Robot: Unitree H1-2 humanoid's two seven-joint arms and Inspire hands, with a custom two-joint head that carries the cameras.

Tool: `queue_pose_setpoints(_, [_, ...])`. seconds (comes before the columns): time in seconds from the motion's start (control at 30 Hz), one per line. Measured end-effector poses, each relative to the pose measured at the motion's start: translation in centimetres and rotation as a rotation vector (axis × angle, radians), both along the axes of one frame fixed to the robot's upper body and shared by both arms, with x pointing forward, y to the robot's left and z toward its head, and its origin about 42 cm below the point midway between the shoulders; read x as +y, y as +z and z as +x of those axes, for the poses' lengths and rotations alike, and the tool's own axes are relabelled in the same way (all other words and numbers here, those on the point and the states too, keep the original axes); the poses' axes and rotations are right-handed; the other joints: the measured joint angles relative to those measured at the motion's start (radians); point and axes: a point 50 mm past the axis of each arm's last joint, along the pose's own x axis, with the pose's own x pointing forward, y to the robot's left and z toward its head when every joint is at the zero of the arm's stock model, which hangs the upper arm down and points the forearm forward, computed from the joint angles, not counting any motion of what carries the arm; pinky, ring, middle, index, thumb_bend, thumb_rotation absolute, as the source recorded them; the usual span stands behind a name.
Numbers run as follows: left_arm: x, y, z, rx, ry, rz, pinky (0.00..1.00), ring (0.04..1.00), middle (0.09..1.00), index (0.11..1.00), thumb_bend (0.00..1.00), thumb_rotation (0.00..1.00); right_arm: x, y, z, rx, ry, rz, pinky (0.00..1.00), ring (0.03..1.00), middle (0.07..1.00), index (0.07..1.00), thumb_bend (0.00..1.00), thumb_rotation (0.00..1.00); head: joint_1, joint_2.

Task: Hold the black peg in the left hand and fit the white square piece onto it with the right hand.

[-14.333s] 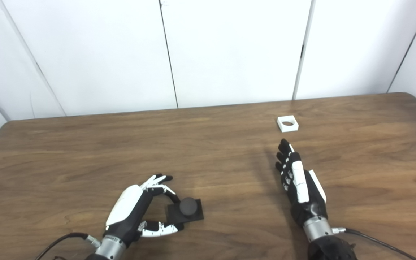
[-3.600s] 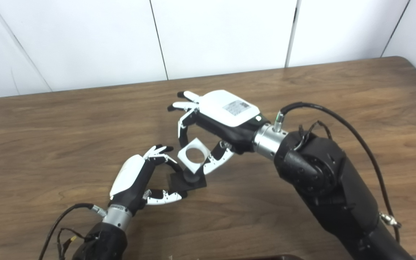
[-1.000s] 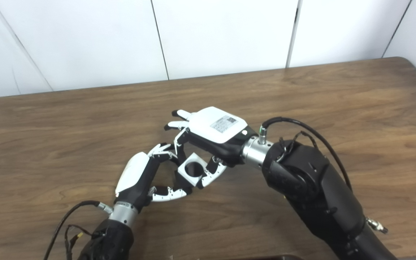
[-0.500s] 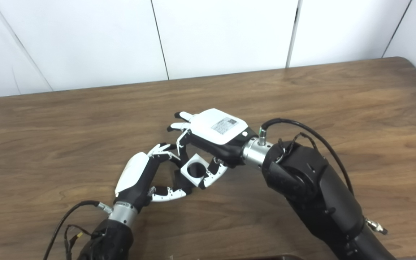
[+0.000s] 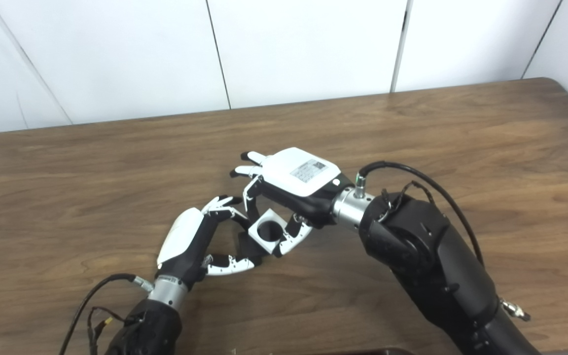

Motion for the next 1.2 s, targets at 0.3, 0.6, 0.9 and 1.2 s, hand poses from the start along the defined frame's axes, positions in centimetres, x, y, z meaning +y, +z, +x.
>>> queue_pose_setpoints(0.3, [0.08, 0.05, -0.03, 0.009, -0.006, 0.005, 0.89, 0.956, 0.882, 0.492, 0.50, 0.09, -0.20, 0.10, 0.09, -0.003, -0.008, 0.003, 0.90, 1.000, 0.923, 0.489, 0.53, 0.14, 0.008, 0.009])
queue_pose_setpoints(0.6, [0.07, 0.21, -0.06, 0.015, 0.000, 0.003, 0.88, 0.956, 0.885, 0.492, 0.50, 0.09, -0.28, 0.13, 0.10, 0.003, -0.005, 0.010, 0.90, 1.000, 0.923, 0.489, 0.53, 0.14, 0.014, 0.015])
queue_pose_setpoints(0.9, [0.05, 0.29, -0.07, 0.015, 0.003, 0.002, 0.89, 0.951, 0.879, 0.491, 0.50, 0.09, -0.37, -0.07, 0.07, 0.014, -0.005, 0.014, 0.90, 1.000, 0.924, 0.489, 0.53, 0.14, 0.012, 0.018])
queue_pose_setpoints(1.2, [-0.23, 0.37, -0.07, 0.012, 0.000, -0.003, 0.90, 0.952, 0.879, 0.491, 0.50, 0.09, -0.48, -0.79, 0.28, 0.039, -0.012, 0.012, 0.89, 1.000, 0.922, 0.490, 0.52, 0.14, 0.020, 0.017])
